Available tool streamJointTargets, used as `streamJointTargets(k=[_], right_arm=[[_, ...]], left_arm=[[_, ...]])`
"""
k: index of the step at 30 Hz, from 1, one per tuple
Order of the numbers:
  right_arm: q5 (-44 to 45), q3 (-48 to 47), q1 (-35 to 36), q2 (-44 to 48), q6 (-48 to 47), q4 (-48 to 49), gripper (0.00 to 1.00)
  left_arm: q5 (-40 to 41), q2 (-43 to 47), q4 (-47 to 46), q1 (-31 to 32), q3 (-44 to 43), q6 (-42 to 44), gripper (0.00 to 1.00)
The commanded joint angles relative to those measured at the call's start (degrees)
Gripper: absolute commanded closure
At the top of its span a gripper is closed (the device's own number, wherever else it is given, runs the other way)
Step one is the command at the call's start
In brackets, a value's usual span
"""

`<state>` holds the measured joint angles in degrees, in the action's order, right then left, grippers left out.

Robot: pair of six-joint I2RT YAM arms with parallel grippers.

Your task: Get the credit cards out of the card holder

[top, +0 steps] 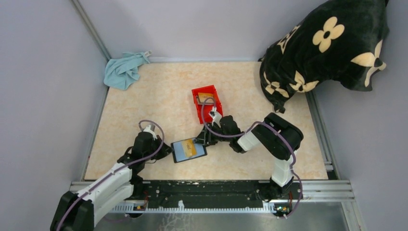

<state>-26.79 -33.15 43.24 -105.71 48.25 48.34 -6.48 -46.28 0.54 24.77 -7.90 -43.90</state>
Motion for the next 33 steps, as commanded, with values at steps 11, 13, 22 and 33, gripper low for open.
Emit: streamJointTargets(k=[11,13,22,33], right_arm=[[1.3,-0.4,1.6,-0.4,-1.9,-2.1,0.65],[1.2,-0.4,1.5,-0.4,-1.9,-2.0,0.65],[0.8,0.2,1.5,-0.6,-1.4,-0.8,0.66],[0.1,0.4,1.6,-2.0,-0.5,1.2,0.65]], left_arm=[[-11.4,2.2,-8.2,1.8,-2.4,-1.6,1.00],[-12.7,-1.4,-11.7,2.8,-2.2,-1.6,1.00],[-12.3,-11.8,-17.3,5.3,-3.0,0.7,1.00],[-9.5,-9.5,-15.9,5.3,1.0,0.5,1.00]])
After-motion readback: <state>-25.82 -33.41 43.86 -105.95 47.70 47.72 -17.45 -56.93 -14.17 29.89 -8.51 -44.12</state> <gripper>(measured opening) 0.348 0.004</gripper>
